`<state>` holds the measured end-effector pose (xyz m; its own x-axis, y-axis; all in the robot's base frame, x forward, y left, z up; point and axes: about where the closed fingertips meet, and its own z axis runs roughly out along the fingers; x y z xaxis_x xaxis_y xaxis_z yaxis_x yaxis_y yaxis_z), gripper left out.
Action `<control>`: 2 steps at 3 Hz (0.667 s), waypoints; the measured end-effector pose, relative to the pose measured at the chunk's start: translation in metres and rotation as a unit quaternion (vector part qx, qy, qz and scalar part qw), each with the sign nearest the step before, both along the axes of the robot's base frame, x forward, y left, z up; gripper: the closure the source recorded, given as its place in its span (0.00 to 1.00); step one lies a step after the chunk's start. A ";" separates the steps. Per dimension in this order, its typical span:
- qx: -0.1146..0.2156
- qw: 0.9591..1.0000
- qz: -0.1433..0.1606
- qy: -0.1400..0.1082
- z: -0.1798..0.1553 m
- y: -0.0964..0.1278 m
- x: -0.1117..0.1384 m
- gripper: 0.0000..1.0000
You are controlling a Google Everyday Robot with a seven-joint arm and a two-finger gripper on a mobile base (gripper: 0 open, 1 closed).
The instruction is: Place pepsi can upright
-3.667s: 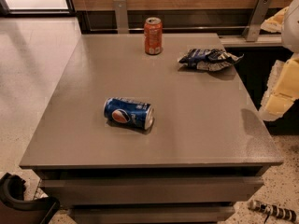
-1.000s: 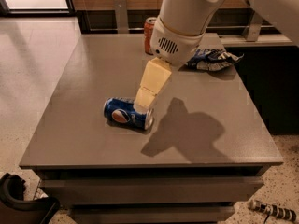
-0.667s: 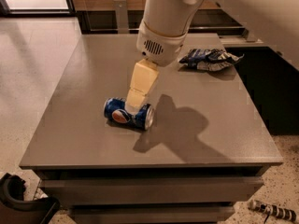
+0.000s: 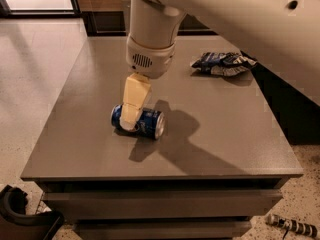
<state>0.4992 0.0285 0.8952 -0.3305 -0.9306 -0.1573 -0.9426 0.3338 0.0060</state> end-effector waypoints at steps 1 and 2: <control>-0.014 1.000 -0.001 0.009 -0.014 0.010 -0.002 0.00; -0.023 1.000 0.000 0.018 -0.031 0.018 -0.001 0.00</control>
Offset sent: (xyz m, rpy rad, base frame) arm -0.0021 0.0247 -0.0555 -0.0834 0.0793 0.0026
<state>0.4984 0.0470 0.8639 -0.3349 -0.9366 -0.1028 -0.9422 0.3341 0.0249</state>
